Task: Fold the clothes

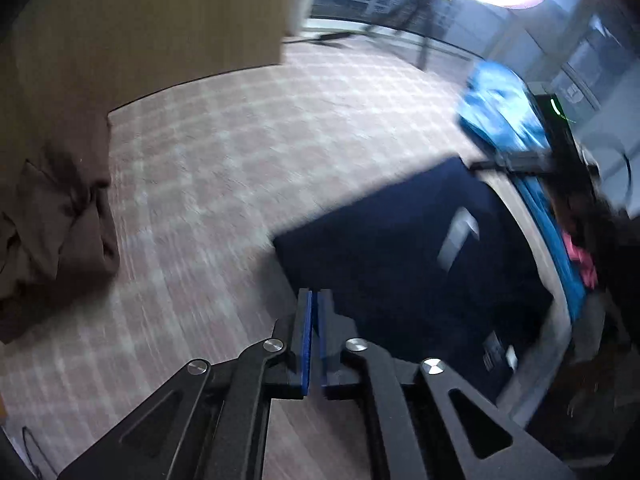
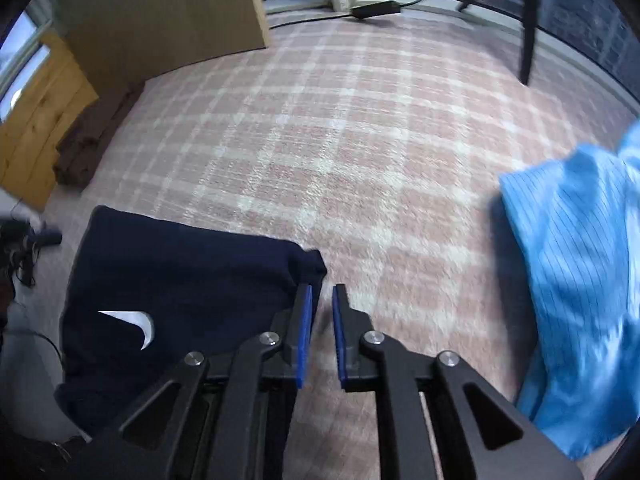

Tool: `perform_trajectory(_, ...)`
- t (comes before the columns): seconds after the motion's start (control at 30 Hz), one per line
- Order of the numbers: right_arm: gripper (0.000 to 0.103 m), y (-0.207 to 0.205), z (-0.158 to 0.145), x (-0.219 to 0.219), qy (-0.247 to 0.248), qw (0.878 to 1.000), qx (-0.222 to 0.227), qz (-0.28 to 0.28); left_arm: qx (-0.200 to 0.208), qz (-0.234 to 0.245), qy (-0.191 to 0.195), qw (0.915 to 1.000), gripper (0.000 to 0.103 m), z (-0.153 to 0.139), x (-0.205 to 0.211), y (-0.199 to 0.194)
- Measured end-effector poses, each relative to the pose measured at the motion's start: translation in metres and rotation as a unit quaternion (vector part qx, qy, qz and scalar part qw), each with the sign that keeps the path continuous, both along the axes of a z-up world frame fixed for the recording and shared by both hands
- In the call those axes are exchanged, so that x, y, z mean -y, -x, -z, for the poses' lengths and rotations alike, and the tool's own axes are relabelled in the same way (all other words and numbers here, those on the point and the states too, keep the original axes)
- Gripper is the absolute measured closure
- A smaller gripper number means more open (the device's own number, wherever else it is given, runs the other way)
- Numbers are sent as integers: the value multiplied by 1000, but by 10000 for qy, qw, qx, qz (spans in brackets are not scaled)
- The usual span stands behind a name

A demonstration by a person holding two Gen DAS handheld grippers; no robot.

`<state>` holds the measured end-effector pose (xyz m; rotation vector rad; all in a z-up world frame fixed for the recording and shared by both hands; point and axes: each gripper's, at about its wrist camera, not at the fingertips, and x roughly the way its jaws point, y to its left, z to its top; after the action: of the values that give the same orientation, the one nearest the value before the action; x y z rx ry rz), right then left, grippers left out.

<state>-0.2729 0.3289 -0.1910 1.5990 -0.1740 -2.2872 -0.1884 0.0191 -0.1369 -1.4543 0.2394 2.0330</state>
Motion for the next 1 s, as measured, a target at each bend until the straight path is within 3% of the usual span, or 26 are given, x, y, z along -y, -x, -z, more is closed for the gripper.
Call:
perform_trajectory(0.07,86,-28,-20,-1,262,9996,-95,-104,5,304,48,9995,91,-6,0,-35)
perform_trajectory(0.2,82,-105,-51,14,800,9954,-242,-469,78,684,19,9976,89,-11,2,-89)
perform_trajectory(0.33,78,-158,-50,74,1285,9842,-76,-1219,417,340,-126,9985,86,6,4,-72)
perform_trajectory(0.4,65,-173,-41,109,1207,9802,-56,-1568,587,168,-199,9979,86,15,6,-63)
perform_trajectory(0.47,65,-186,-31,143,1123,9751,-30,-1914,755,92,-348,9965,83,22,4,-50)
perform_trajectory(0.57,65,-193,-14,169,971,9730,-4,-2094,1044,77,-348,9939,80,39,-4,-32)
perform_trajectory(0.6,65,-192,-9,175,905,9734,8,-2106,1071,53,-211,9940,83,45,-5,-31)
perform_trajectory(0.63,65,-193,-5,181,879,9731,-10,-2130,1063,21,-150,9942,96,47,-6,-32)
perform_trajectory(0.67,66,-194,-2,185,925,9718,-23,-2170,1037,12,-164,9945,98,46,-6,-33)
perform_trajectory(0.7,77,-196,-2,187,1007,9700,-5,-2212,961,10,-148,9953,100,45,-6,-33)
perform_trajectory(0.73,101,-197,-2,189,1088,9681,13,-2255,828,16,-96,9965,101,42,-6,-34)
perform_trajectory(0.8,100,-203,-1,189,1146,9638,134,-2406,590,63,-4,9982,101,37,-7,-36)
perform_trajectory(0.87,100,-211,10,189,772,9613,351,-2620,594,98,8,9982,100,40,-6,-40)
perform_trajectory(0.97,97,-211,6,178,545,9686,363,-2399,434,86,0,9990,96,30,2,-53)
perform_trajectory(1.0,91,-210,1,172,615,9711,342,-2282,323,22,10,9995,98,22,8,-59)
